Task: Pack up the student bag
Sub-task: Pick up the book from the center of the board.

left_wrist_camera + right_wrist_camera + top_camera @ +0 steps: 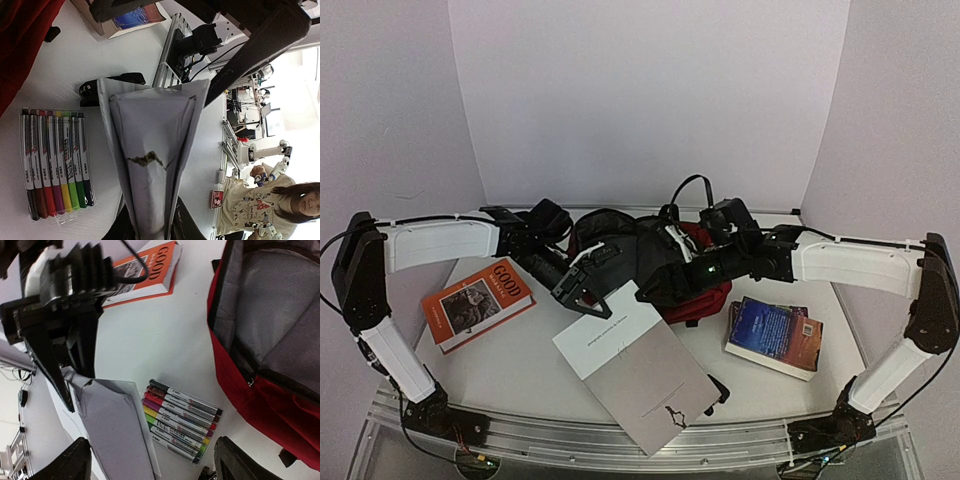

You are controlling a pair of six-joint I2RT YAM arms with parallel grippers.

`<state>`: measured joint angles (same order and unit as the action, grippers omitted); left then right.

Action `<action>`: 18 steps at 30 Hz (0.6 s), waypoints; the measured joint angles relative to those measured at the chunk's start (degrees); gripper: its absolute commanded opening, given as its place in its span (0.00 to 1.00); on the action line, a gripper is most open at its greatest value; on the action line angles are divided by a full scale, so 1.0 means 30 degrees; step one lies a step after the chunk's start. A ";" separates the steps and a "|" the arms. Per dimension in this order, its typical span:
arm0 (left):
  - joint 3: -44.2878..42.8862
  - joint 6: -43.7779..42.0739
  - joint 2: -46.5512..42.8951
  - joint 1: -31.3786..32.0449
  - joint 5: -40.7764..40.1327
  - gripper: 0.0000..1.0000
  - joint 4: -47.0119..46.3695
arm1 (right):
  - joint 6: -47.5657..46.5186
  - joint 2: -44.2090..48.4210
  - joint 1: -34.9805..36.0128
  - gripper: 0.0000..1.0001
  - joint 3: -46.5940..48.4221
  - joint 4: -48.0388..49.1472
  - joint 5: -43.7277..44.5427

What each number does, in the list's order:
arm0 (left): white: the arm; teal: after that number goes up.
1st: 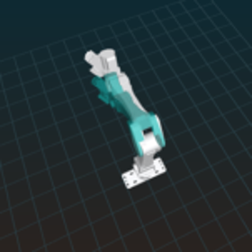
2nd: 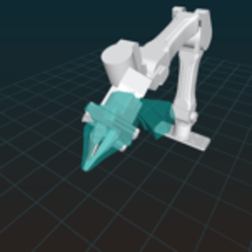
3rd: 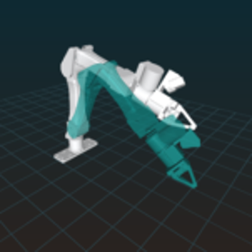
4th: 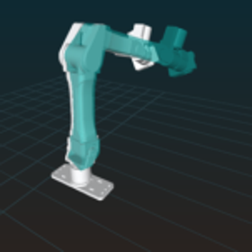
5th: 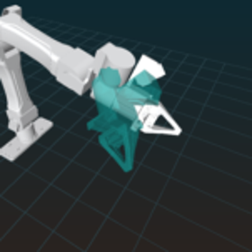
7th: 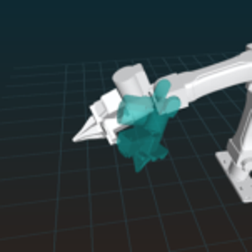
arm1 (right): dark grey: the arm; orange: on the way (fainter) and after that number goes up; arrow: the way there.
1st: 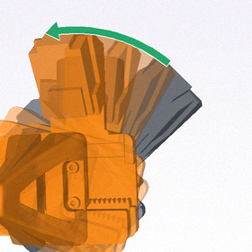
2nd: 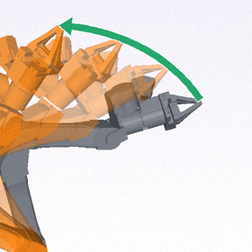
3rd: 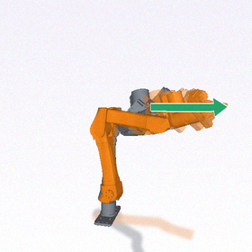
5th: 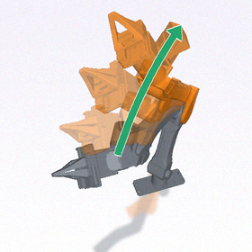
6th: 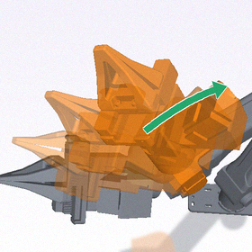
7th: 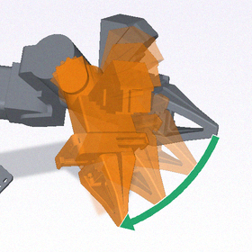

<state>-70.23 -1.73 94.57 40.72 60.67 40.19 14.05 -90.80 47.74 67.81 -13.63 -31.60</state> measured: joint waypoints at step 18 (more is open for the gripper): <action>0.3137 1.0987 -0.5622 -0.4387 -0.0218 0.08 -0.6051 | 0.3094 0.0730 -0.0761 0.98 0.0206 -0.0598 1.2051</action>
<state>-60.82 31.23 77.70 27.55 60.01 22.03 23.34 -88.61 45.45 68.42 -15.42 4.55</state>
